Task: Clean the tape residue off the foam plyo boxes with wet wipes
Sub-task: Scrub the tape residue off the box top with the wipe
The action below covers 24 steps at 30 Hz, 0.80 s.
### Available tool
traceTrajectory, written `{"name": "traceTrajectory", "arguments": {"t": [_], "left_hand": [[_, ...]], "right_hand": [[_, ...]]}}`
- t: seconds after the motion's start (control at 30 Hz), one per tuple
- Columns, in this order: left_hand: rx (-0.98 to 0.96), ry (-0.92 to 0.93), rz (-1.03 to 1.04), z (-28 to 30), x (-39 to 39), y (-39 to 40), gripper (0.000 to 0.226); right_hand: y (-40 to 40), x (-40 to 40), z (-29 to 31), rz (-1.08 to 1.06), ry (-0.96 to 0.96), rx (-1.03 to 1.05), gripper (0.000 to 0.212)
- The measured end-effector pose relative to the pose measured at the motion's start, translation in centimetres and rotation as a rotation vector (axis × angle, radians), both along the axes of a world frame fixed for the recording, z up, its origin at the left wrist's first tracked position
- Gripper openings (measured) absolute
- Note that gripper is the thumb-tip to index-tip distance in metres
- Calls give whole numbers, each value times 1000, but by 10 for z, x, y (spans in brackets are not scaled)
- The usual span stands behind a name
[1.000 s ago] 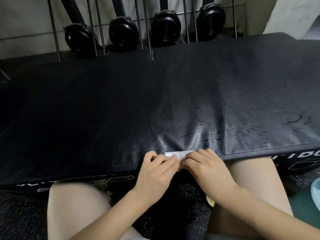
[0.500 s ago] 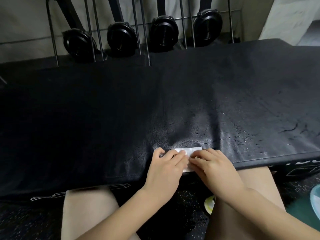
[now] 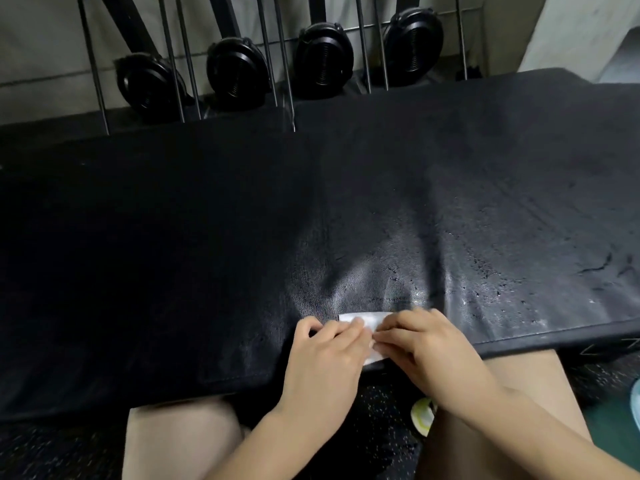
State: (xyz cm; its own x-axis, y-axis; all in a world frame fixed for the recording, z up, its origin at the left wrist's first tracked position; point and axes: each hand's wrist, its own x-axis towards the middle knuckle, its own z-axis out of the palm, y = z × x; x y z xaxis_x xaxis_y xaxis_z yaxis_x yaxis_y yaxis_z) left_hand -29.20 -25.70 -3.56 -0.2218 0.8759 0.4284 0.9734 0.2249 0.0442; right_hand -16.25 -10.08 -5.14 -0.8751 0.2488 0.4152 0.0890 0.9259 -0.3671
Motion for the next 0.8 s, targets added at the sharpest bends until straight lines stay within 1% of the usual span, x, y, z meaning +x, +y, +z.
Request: {"name": "traceTrajectory", "arguments": {"t": [0.13, 0.23, 0.3, 0.4, 0.5, 0.57, 0.67, 0.73, 0.8], "left_hand": [[-32, 0, 29, 3, -21, 18, 20], [-34, -5, 82, 12, -39, 37, 21], [-46, -12, 106, 17, -42, 43, 20], [-65, 26, 91, 15, -31, 37, 17], [-45, 22, 30, 7, -16, 20, 20], [-28, 29, 18, 4, -14, 15, 24], [-46, 50, 44, 7, -23, 25, 29], [-72, 55, 84, 12, -37, 39, 28], [-81, 29, 118, 16, -55, 55, 27]], "right_hand": [[10, -24, -2, -23, 41, -13, 22], [22, -45, 5, -100, 79, 11, 27], [26, -52, 9, -133, 75, 22, 25], [19, -46, 10, -140, 58, 64, 19], [8, -25, 9, -96, 41, 77, 17], [6, -19, 9, -79, 43, 64, 18], [14, -33, 12, -72, 23, 37, 25], [28, -53, 13, -78, -3, -9, 21], [43, -73, 12, -86, -2, -58, 12]]}}
